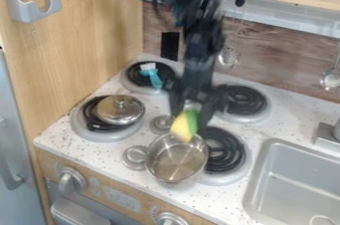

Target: Take the object out of the silver pot and place it to the top right burner

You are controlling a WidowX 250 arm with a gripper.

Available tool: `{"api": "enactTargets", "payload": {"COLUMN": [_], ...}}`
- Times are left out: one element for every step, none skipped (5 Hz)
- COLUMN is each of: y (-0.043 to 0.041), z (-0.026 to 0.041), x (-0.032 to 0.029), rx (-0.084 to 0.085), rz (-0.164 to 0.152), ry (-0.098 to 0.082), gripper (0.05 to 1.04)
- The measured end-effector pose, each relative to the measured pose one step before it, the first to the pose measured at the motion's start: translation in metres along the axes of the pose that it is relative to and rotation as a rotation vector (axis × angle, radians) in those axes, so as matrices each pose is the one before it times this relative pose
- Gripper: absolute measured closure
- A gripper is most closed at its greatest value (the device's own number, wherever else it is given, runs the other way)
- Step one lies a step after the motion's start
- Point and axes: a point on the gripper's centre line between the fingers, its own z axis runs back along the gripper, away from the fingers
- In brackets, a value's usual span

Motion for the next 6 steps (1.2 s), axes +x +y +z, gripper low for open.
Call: {"api": "enactTargets", "payload": {"y": [-0.00023, -0.01173, 0.00309, 0.00552, 0.00187, 0.00156], "z": [0.0134, -0.01306, -0.02595, -0.02213, -0.01238, -0.01817], "x": [0.01915, 0.02669, 0.02223, 0.02882, 0.02356, 0.01851], "rx": [0.0024, -0.0678, 0.0131, 0.0267, 0.0074, 0.0085], "rz": [-0.0005, -0.0636, -0.0163, 0.002, 0.0056, 0.0085], "ry": [-0.054, -0.0712, -0.0177, -0.0357, -0.035, -0.0197], "gripper": [0.443, 0.443, 0.445, 0.445, 0.446, 0.445]}}
